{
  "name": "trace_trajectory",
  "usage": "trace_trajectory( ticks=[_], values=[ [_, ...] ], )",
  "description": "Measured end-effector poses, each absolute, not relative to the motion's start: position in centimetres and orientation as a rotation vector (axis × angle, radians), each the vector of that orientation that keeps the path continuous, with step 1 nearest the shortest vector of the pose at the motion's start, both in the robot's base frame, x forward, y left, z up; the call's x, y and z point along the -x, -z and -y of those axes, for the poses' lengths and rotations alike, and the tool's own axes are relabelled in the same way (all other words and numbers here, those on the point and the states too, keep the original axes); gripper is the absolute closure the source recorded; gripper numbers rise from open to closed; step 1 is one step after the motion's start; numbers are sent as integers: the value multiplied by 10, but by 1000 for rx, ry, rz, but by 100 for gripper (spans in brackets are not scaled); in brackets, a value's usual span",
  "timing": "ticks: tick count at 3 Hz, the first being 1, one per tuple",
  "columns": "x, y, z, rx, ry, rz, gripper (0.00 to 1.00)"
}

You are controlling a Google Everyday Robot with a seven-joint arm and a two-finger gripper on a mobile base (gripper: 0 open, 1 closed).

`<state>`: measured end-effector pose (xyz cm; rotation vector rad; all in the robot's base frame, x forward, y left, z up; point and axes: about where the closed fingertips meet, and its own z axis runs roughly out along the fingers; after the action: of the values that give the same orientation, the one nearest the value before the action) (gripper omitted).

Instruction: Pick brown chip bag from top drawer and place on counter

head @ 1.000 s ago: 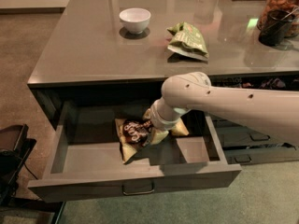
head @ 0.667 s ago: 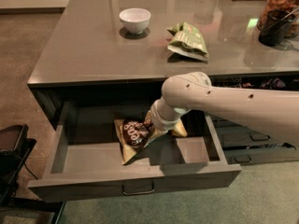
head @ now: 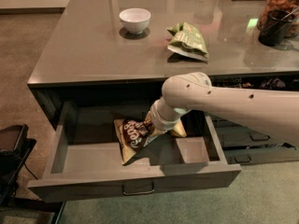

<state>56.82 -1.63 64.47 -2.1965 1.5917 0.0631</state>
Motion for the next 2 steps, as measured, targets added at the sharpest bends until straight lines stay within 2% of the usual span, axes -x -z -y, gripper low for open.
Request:
trace_trajectory(
  ticks=[2],
  values=[
    [-535,-678,39,2091,-142,-1666,100]
  ],
)
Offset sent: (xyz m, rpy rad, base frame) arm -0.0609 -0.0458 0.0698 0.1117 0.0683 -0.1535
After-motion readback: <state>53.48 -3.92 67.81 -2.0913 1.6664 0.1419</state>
